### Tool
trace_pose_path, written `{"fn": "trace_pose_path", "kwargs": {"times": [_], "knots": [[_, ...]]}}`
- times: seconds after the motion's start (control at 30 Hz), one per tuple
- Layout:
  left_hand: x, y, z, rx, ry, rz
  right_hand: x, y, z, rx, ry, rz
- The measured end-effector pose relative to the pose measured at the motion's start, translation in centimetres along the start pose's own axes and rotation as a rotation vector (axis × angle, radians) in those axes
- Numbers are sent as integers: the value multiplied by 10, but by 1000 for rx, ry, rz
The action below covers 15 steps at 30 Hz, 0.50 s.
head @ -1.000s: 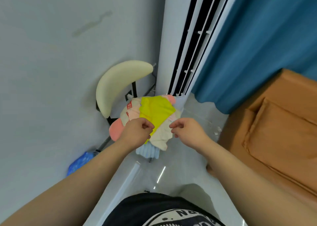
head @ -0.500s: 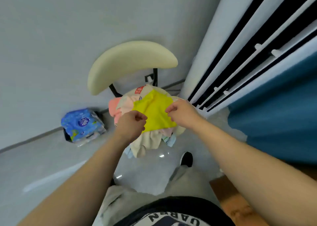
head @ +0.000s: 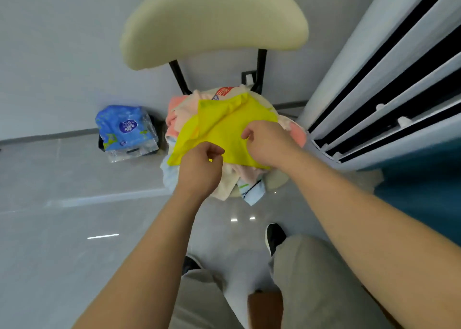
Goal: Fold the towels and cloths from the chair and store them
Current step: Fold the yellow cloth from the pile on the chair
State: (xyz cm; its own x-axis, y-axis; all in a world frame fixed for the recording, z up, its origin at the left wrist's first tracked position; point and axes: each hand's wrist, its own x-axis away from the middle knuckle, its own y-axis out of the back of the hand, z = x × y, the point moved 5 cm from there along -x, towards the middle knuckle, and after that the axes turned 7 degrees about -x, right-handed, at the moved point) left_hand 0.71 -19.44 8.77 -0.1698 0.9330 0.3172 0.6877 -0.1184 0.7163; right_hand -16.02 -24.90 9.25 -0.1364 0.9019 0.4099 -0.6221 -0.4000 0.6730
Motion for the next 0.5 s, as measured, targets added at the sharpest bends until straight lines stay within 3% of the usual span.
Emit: {"fn": "trace_pose_path", "kwargs": {"times": [0.23, 0.5], "knots": [[-4, -73, 58, 146, -116, -304, -23, -63, -61, -98, 222, -140], [85, -104, 68, 159, -190, -510, 61, -63, -105, -95, 439, -245]]}}
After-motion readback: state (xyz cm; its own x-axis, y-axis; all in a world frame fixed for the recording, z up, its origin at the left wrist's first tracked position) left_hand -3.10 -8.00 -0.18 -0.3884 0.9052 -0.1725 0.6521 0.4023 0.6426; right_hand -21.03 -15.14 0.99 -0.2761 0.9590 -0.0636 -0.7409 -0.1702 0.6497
